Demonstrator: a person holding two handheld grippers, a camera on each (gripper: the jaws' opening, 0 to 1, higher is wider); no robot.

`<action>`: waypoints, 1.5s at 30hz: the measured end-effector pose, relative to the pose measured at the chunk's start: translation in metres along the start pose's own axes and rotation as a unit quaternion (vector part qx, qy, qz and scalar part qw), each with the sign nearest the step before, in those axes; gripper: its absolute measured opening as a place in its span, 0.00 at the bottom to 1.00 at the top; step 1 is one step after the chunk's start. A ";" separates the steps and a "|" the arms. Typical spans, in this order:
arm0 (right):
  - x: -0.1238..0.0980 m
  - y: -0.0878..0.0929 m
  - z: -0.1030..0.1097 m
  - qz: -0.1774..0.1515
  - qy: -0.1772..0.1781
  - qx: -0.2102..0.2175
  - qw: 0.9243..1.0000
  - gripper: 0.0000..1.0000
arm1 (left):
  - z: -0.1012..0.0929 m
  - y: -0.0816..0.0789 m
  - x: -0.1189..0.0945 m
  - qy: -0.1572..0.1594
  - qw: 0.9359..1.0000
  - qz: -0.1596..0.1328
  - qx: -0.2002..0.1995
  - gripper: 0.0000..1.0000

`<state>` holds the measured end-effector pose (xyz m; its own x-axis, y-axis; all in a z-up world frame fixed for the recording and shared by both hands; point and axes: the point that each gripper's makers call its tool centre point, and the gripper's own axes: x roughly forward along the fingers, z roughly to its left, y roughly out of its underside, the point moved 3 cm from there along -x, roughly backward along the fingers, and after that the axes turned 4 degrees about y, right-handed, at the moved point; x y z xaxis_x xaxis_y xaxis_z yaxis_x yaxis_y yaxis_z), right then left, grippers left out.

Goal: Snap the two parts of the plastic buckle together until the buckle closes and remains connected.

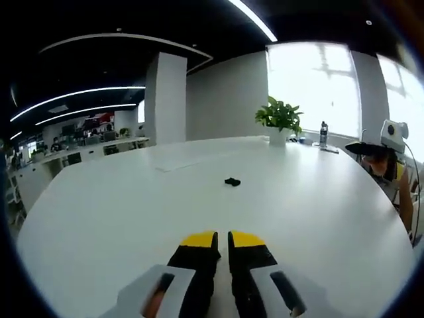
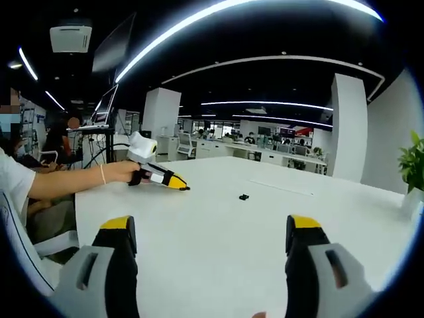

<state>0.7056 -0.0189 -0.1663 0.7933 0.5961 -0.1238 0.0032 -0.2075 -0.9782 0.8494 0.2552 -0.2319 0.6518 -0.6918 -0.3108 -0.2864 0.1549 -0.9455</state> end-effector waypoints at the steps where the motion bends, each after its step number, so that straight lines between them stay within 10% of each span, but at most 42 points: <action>1: 0.000 0.000 0.000 0.000 0.001 -0.001 1.000 0.94 | 0.003 -0.002 -0.002 -0.006 1.000 -0.006 -0.004 0.06; 23: -0.005 0.012 -0.001 0.005 0.004 0.014 1.000 0.94 | 0.008 0.009 0.000 -0.101 0.994 0.025 -0.037 0.38; 30: -0.007 0.004 0.005 -0.004 -0.004 0.010 1.000 0.94 | 0.016 0.014 -0.002 -0.143 0.988 0.044 -0.025 0.37; 45: -0.009 -0.004 0.015 -0.008 -0.011 0.004 1.000 0.94 | 0.018 0.013 -0.004 -0.134 0.989 0.041 -0.046 0.13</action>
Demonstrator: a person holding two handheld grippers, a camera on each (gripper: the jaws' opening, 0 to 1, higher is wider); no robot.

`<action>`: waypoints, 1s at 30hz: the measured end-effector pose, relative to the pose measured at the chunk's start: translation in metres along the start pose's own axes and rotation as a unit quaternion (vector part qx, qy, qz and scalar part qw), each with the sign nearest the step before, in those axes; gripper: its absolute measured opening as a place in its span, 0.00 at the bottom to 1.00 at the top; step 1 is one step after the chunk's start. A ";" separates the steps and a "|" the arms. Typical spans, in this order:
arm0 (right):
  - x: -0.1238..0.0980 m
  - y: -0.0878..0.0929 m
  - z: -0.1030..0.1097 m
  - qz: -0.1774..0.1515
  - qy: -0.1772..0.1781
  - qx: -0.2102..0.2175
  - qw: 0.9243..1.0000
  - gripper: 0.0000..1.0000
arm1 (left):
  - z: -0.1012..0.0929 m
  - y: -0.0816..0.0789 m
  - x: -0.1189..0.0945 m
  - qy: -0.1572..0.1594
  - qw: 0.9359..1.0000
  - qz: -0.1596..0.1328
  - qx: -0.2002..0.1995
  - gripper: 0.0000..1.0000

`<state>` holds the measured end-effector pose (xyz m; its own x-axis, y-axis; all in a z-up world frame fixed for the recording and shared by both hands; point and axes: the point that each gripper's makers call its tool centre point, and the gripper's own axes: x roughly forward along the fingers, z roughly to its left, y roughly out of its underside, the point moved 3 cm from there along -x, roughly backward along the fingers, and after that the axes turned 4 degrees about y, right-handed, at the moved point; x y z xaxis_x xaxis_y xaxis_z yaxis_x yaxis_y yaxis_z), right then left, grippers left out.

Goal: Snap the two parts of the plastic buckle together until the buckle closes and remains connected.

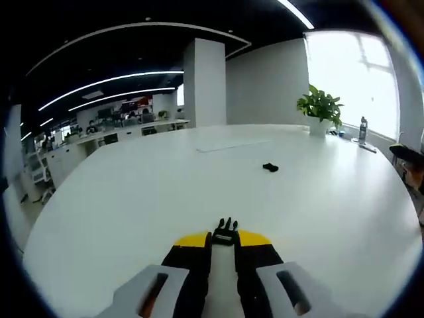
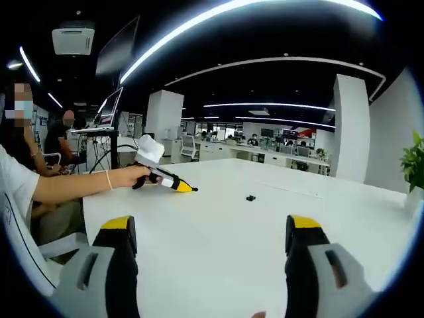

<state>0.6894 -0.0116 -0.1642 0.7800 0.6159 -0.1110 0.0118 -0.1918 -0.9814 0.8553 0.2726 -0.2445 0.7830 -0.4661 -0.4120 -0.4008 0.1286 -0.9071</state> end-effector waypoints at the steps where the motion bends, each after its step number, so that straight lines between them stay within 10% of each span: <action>1: 0.000 0.000 -0.001 0.000 0.001 -0.001 1.000 0.94 | -0.001 0.001 0.000 0.001 1.000 0.000 -0.001 0.13; 16: 0.001 0.007 -0.001 0.016 -0.004 -0.006 1.000 0.93 | -0.011 0.004 -0.002 0.033 0.999 0.010 0.005 0.12; 30: 0.039 0.016 -0.028 0.023 0.022 0.029 0.999 0.89 | -0.054 0.007 -0.026 0.129 0.990 0.006 0.063 0.12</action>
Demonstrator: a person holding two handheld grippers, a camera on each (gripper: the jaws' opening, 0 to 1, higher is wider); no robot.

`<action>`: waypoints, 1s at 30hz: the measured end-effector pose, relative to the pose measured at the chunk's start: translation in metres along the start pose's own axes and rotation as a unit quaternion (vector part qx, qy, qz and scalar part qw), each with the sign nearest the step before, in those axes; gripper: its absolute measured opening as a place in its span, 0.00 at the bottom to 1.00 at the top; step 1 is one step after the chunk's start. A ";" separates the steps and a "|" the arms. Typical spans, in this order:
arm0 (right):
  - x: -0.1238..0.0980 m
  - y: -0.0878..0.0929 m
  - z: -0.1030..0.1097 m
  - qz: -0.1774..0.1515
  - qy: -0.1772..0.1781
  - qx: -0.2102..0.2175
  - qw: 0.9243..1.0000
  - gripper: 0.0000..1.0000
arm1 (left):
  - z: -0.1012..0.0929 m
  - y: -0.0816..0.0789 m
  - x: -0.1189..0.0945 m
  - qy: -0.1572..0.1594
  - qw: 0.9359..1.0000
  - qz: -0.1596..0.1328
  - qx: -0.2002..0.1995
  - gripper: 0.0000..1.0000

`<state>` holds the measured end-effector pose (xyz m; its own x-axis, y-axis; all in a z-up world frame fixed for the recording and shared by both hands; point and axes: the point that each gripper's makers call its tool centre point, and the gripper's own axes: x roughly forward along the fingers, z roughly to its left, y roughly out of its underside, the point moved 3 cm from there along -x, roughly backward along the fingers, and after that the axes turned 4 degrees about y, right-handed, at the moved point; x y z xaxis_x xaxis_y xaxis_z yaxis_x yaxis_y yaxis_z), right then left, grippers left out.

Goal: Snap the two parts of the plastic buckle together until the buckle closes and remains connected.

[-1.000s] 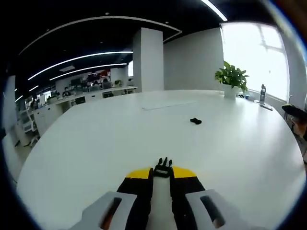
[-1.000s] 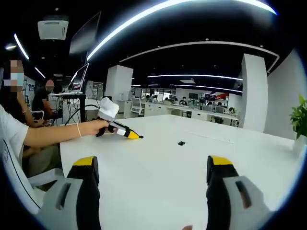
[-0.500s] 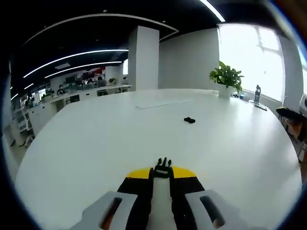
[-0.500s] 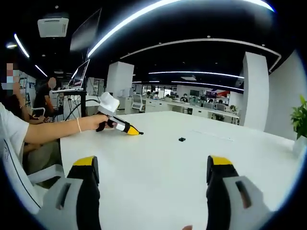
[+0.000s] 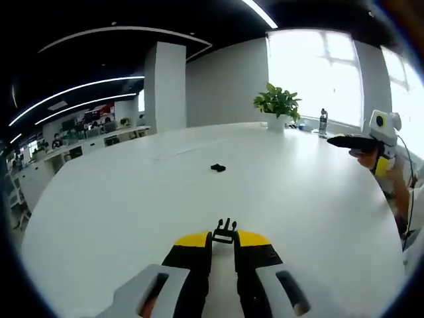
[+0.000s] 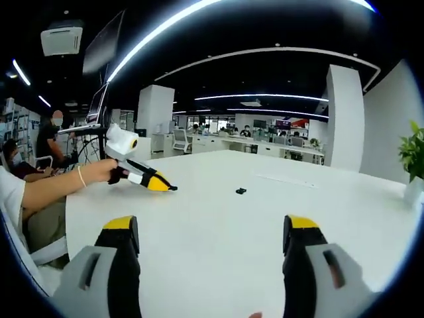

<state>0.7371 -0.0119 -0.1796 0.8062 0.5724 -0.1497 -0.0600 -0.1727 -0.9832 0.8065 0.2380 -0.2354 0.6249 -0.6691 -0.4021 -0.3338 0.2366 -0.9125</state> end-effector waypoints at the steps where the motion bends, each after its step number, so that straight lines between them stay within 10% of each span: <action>1: 0.002 0.001 -0.001 0.000 0.001 0.005 1.000 0.88 | -0.002 0.000 0.000 0.002 1.000 0.000 0.003 0.12; 13: 0.051 -0.001 -0.036 0.000 0.033 0.011 0.999 0.86 | -0.044 0.003 -0.001 0.073 0.996 0.004 0.059 0.12; 30: 0.129 0.000 -0.068 -0.031 -0.104 -0.012 0.994 0.86 | -0.055 0.001 -0.002 0.092 0.993 -0.001 0.074 0.12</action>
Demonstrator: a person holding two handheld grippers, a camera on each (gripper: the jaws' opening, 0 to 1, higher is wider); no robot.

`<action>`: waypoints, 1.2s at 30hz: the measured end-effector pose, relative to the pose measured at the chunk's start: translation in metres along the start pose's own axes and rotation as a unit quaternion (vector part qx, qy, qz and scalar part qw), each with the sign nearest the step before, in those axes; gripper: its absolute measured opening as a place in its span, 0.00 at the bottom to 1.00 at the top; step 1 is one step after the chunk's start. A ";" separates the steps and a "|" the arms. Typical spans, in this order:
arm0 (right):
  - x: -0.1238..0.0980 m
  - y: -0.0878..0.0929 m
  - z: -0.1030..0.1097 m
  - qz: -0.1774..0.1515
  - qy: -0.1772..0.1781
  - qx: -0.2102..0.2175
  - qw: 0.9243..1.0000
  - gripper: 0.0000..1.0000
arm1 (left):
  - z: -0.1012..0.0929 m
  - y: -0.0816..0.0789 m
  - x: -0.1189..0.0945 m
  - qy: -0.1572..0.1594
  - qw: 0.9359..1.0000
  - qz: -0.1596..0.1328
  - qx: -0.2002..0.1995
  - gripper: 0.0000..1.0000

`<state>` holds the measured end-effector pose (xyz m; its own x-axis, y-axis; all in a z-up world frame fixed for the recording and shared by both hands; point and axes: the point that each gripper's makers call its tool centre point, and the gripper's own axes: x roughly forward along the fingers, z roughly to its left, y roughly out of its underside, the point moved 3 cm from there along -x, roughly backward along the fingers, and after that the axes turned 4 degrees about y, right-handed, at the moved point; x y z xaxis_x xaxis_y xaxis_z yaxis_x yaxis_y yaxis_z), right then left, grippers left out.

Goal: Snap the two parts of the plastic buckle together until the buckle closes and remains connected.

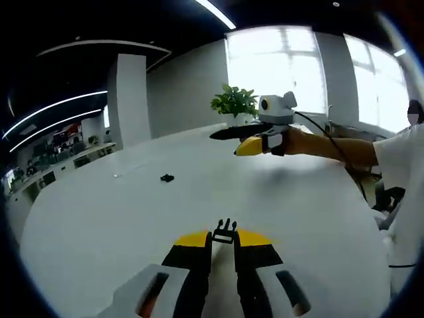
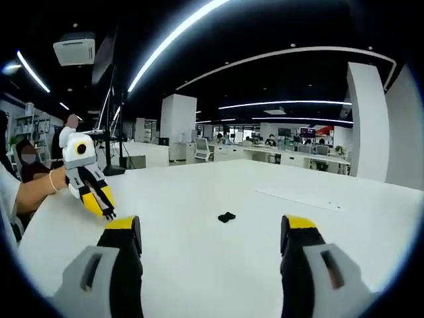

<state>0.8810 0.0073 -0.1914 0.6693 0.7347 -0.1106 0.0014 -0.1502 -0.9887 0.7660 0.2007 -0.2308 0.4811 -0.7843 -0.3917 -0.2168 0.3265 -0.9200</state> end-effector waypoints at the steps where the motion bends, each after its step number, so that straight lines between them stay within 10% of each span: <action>1: 0.004 0.003 -0.002 0.005 -0.009 0.002 1.000 0.86 | -0.002 -0.001 0.000 0.003 1.000 -0.002 0.001 0.12; 36: 0.101 0.037 -0.021 0.130 -0.077 -0.025 0.988 0.82 | -0.034 0.013 0.002 0.080 0.996 0.023 0.037 0.13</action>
<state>0.9641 0.0617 -0.2368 0.5314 0.7583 -0.3776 -0.1157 -0.3767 -0.9191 0.7349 0.1854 -0.2426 0.3296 -0.8391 -0.4327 -0.1703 0.3980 -0.9015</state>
